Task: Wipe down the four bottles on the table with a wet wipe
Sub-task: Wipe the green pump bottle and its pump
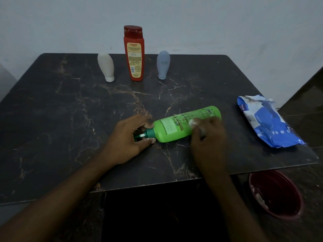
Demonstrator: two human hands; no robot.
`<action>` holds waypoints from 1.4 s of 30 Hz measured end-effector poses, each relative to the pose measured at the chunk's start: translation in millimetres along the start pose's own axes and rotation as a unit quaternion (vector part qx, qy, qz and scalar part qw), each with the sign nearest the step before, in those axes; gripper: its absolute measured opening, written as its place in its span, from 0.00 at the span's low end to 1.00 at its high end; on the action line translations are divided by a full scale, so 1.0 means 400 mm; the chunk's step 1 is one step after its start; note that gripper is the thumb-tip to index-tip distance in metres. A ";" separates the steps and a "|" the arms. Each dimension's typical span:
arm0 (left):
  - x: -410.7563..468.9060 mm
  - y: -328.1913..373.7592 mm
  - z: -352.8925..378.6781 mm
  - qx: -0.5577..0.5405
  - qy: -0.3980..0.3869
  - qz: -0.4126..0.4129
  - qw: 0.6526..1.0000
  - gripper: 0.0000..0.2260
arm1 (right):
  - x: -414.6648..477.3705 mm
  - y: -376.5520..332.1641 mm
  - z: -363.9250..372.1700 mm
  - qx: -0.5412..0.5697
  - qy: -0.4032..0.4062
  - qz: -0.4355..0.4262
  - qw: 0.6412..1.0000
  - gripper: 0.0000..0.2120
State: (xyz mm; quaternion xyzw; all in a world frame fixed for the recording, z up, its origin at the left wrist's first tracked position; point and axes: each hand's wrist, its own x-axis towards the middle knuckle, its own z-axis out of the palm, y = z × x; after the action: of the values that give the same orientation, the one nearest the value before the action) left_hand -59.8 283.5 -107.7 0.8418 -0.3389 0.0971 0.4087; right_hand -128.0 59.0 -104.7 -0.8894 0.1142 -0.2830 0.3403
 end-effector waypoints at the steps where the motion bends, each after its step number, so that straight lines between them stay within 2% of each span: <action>1: 0.000 -0.001 -0.001 0.001 0.000 0.003 1.000 0.16 | -0.024 -0.027 0.019 -0.002 -0.026 -0.029 0.999 0.08; 3: 0.002 -0.003 -0.002 0.002 -0.002 0.011 1.000 0.16 | -0.055 -0.057 0.037 0.001 -0.070 -0.077 0.995 0.09; 5: 0.002 -0.001 -0.003 0.007 -0.004 0.019 1.000 0.15 | -0.045 -0.048 0.025 0.011 -0.072 -0.091 0.993 0.08; 8: 0.001 0.004 0.000 0.014 -0.010 0.032 0.999 0.14 | 0.027 0.023 -0.028 0.004 -0.013 -0.036 0.999 0.04; 11: 0.001 0.006 0.004 0.025 -0.014 0.036 0.999 0.13 | 0.111 0.103 -0.074 -0.023 0.052 0.014 0.998 0.08; 13: 0.002 0.007 0.004 0.033 -0.012 0.038 0.999 0.13 | 0.125 0.113 -0.075 -0.023 0.056 0.023 0.998 0.06; 17: 0.004 0.016 0.000 0.045 -0.012 0.038 0.998 0.13 | 0.055 0.029 -0.014 0.025 0.003 0.007 1.000 0.06; 20: 0.002 0.021 0.001 0.057 -0.015 0.037 0.998 0.14 | -0.018 -0.054 0.048 0.049 -0.059 -0.057 0.995 0.08; 23: 0.001 0.022 0.000 0.063 -0.017 0.038 0.997 0.15 | -0.046 -0.073 0.066 0.049 -0.082 -0.107 0.990 0.09; 25: -0.001 0.021 0.000 0.071 -0.020 0.039 0.997 0.15 | -0.021 -0.049 0.043 0.036 -0.071 -0.090 0.993 0.08; 28: -0.002 0.020 0.002 0.074 -0.018 0.044 0.996 0.15 | 0.058 0.037 -0.019 0.022 0.005 -0.012 1.000 0.06; 30: -0.001 0.022 0.003 0.072 -0.014 0.047 0.996 0.15 | 0.106 0.088 -0.050 0.000 0.051 0.033 0.998 0.09; 33: -0.001 0.022 0.001 0.072 -0.012 0.052 0.996 0.16 | 0.114 0.091 -0.047 -0.006 0.068 0.048 0.996 0.09; 37: -0.004 0.020 0.003 0.086 -0.017 0.048 0.995 0.15 | 0.030 -0.024 0.018 0.019 -0.001 0.000 1.000 0.07; 40: -0.006 0.020 0.001 0.097 -0.026 0.042 0.994 0.16 | -0.047 -0.111 0.069 0.042 -0.062 -0.097 0.992 0.07; 42: -0.005 0.023 0.001 0.099 -0.028 0.039 0.994 0.17 | -0.056 -0.121 0.077 0.051 -0.074 -0.121 0.989 0.07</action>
State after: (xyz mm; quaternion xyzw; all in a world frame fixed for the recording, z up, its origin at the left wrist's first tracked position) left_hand -67.5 280.2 -103.1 0.8668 -0.3712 0.1224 0.3098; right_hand -128.0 120.5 -100.5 -0.8966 -0.0344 -0.2605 0.3566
